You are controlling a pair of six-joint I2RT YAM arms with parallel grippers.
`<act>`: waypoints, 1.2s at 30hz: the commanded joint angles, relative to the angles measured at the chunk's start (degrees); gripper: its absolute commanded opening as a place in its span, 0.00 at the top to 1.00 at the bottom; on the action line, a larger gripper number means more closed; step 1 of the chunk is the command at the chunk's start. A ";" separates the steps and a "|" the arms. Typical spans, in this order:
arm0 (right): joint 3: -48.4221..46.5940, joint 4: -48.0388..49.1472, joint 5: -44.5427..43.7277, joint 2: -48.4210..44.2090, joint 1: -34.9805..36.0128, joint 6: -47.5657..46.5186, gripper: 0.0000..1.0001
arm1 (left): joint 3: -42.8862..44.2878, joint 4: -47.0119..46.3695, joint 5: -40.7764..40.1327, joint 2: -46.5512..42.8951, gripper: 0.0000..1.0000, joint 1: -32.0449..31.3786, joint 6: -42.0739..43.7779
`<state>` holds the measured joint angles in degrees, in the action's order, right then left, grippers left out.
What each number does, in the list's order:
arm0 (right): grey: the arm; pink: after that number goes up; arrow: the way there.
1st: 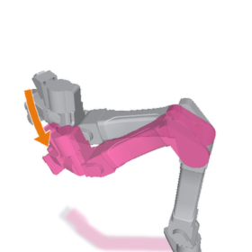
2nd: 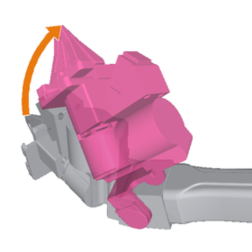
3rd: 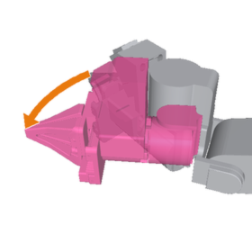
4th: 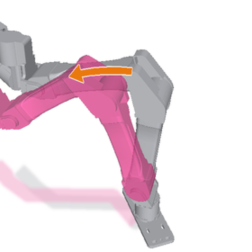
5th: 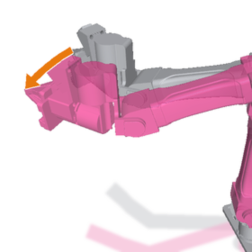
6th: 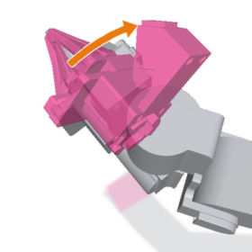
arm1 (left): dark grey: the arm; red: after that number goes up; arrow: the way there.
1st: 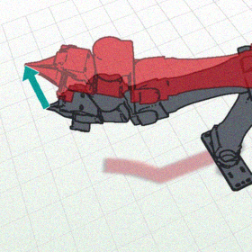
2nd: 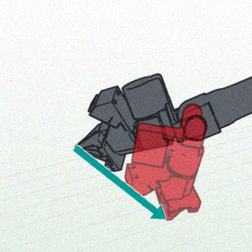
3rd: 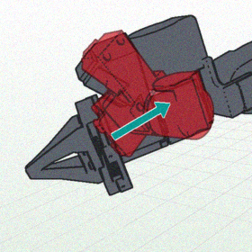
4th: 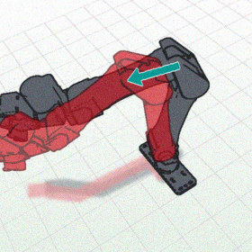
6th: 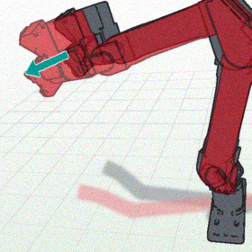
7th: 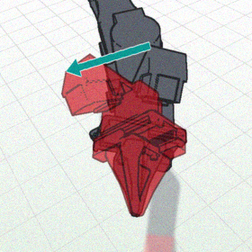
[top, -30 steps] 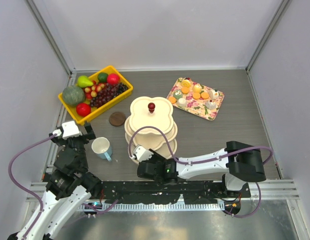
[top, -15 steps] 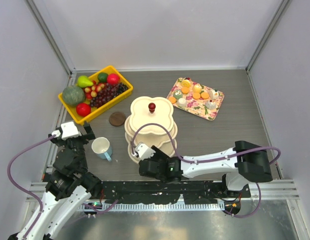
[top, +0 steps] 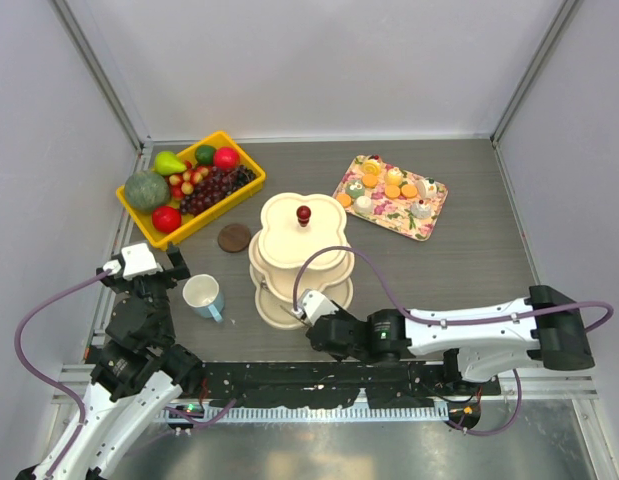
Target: Serve the afternoon tea
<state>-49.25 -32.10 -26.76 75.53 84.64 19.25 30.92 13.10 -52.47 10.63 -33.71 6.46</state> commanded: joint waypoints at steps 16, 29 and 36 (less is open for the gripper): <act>-2.95 -28.97 -0.31 -12.77 -6.76 16.70 0.56 | -0.15 -2.56 -0.18 0.27 0.01 0.40 -0.13; -5.15 -27.94 -1.64 -17.16 -30.46 6.88 0.56 | 0.11 -1.94 0.08 -0.44 0.01 0.32 -0.39; -10.23 -21.00 0.74 -14.01 -43.49 -1.65 0.57 | 0.28 -1.59 0.96 -0.88 0.01 0.32 -1.01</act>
<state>-53.84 -58.50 -25.80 59.88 46.17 24.25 30.92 13.13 -52.36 10.59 -33.63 6.42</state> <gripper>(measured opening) 0.438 0.991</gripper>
